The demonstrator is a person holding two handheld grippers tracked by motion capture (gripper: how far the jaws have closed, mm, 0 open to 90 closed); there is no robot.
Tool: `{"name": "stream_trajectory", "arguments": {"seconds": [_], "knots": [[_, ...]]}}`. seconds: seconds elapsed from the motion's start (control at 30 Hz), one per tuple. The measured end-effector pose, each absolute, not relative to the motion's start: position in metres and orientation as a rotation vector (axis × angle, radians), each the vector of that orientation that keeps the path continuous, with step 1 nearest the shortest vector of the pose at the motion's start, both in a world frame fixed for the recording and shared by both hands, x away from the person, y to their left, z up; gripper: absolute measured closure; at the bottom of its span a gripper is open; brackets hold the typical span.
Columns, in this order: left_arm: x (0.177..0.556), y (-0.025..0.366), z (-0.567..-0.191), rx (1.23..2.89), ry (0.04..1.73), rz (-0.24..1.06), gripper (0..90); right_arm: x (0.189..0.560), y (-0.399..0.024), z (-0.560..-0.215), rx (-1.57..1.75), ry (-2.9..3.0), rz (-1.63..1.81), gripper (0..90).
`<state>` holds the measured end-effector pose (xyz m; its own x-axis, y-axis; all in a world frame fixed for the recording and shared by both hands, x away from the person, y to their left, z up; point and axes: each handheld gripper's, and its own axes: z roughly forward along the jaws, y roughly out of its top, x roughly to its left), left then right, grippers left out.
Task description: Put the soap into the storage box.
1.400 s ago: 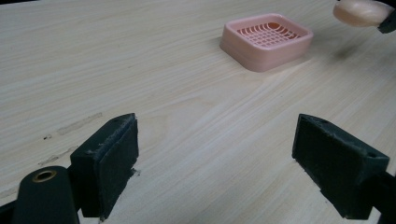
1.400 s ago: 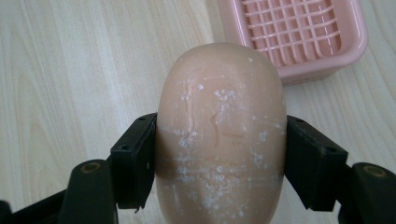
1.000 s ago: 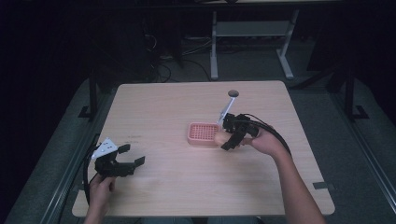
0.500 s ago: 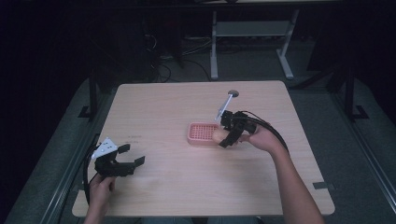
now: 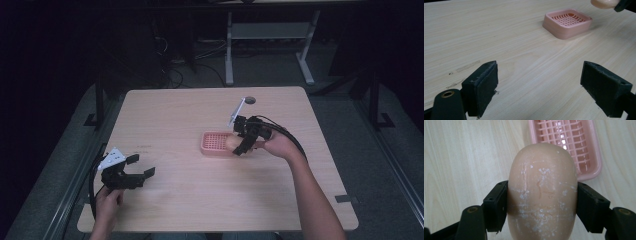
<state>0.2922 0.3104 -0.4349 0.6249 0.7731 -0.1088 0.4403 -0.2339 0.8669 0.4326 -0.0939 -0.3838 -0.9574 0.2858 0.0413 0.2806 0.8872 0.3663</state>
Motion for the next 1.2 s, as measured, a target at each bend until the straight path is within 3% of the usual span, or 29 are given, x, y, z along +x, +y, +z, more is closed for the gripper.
{"name": "stream_trajectory", "arguments": {"seconds": [1.2], "knots": [[0.292, 0.311, -0.435, 1.867, 0.964, 0.432, 14.3, 0.469, -0.053, -0.381, 0.382, 3.090, 0.557, 31.7]]}}
